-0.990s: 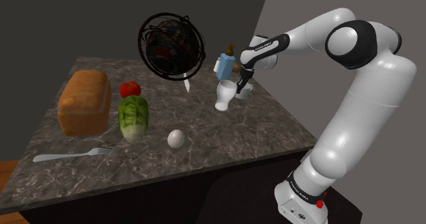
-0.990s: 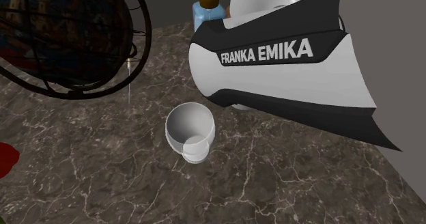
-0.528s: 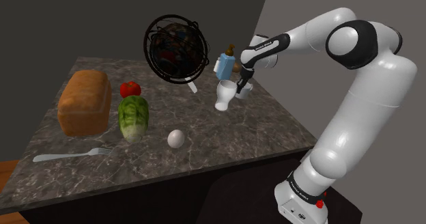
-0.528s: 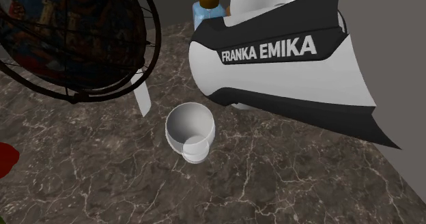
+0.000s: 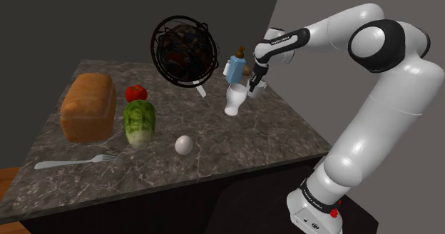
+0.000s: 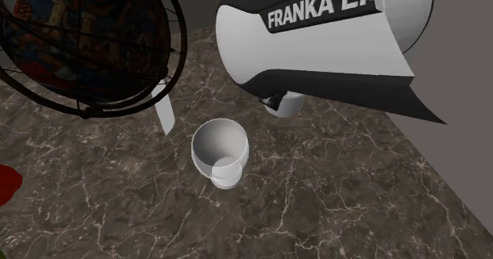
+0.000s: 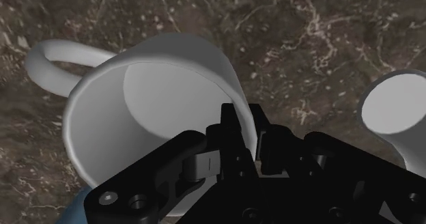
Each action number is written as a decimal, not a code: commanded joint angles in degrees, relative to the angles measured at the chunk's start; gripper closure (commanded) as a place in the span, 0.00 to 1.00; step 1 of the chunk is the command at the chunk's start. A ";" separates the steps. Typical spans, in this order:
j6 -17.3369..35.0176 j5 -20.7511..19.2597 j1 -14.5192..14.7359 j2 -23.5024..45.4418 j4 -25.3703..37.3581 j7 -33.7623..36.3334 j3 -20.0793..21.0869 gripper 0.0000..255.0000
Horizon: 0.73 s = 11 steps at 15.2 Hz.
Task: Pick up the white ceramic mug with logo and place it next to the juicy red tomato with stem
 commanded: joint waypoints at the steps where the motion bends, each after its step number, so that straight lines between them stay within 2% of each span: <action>1: -1.58 -0.30 0.12 -0.80 0.79 0.31 0.02 1.00; 11: -8.89 -1.27 0.28 -3.87 5.14 0.91 -0.01 1.00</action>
